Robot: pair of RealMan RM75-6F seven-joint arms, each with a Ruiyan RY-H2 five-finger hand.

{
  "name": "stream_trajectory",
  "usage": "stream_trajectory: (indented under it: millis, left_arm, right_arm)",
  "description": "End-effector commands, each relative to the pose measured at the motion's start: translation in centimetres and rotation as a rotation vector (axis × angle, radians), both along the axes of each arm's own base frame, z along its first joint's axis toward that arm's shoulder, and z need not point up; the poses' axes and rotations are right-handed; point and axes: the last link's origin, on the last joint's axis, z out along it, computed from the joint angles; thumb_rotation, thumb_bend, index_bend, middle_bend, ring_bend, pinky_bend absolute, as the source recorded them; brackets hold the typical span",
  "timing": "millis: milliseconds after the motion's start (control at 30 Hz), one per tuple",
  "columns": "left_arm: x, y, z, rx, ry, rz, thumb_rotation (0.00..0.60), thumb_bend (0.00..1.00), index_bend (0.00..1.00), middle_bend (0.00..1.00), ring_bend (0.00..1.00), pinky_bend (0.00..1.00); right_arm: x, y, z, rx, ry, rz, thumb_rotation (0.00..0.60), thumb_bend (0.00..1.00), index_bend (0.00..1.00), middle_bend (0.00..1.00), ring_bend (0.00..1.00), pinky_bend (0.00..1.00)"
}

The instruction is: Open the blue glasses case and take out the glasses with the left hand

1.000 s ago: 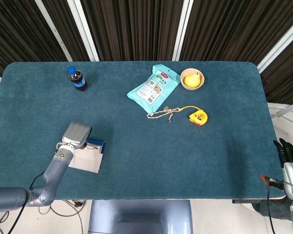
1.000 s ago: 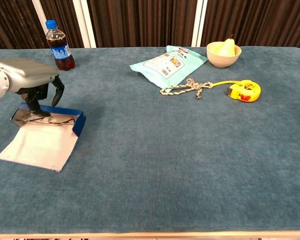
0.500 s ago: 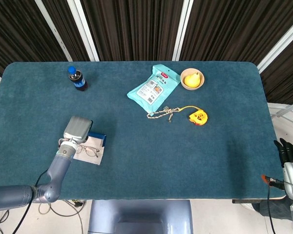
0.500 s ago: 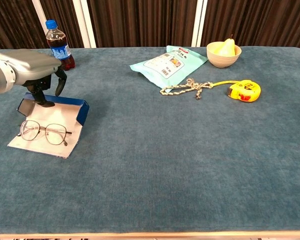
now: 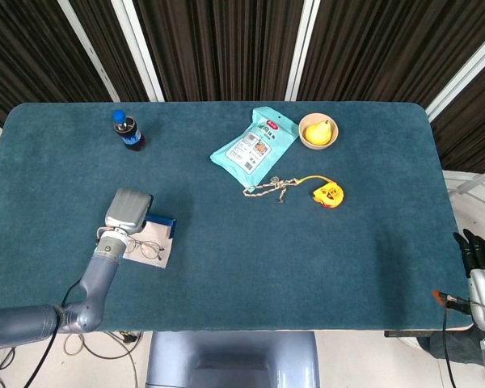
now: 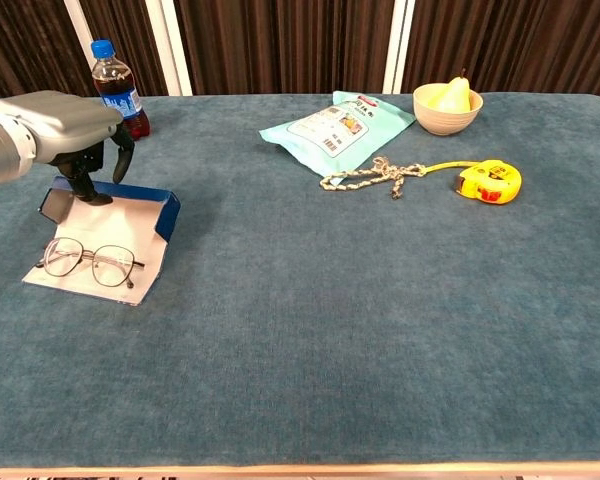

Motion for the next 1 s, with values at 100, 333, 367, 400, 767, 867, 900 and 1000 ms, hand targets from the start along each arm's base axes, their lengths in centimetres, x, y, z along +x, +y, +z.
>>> stream_trajectory:
  millis: [100,333,367,400,767,867,900,1000]
  left_arm:
    - [0.1,0.1,0.4,0.015,-0.011,0.0,0.6,0.26,0.61,1.0,0.92,0.99]
    - [0.0,0.4,0.6,0.031,-0.018,0.013,0.6,0.26,0.6,1.0,0.92,0.99]
    - [-0.1,0.5,0.6,0.032,-0.016,0.015,0.6,0.26,0.59,1.0,0.92,0.99]
    - [-0.2,0.6,0.6,0.035,-0.012,0.02,0.6,0.26,0.56,1.0,0.92,0.99]
    - [-0.9,0.7,0.3,0.042,0.006,0.048,0.6,0.23,0.32,1.0,0.92,0.99]
    - [-1.0,0.6,0.3,0.046,0.005,0.055,0.6,0.23,0.29,1.0,0.91,0.99]
    - [-1.0,0.6,0.4,0.048,-0.002,0.056,0.6,0.23,0.28,1.0,0.91,0.99]
    - [-1.0,0.3,0.7,0.053,-0.017,0.055,0.6,0.23,0.29,1.0,0.91,0.99]
  right_arm:
    - [0.0,0.0,0.0,0.001,-0.001,0.0,0.6,0.19,0.0,0.0,0.0,0.21]
    - [0.0,0.0,0.0,0.002,0.0,-0.001,0.6,0.19,0.0,0.0,0.0,0.21]
    - [0.0,0.0,-0.1,0.002,0.0,-0.001,0.6,0.19,0.0,0.0,0.0,0.21]
    - [0.0,0.0,-0.1,0.002,0.0,-0.002,0.6,0.19,0.0,0.0,0.0,0.21]
    - [0.0,0.0,-0.1,0.002,0.001,-0.002,0.6,0.19,0.0,0.0,0.0,0.21]
    - [0.0,0.0,-0.1,0.002,0.002,0.0,0.6,0.19,0.0,0.0,0.0,0.21]
    - [0.0,0.1,-0.1,0.001,0.002,0.0,0.6,0.19,0.0,0.0,0.0,0.21]
    - [0.0,0.1,0.0,0.0,0.002,-0.001,0.6,0.19,0.0,0.0,0.0,0.21]
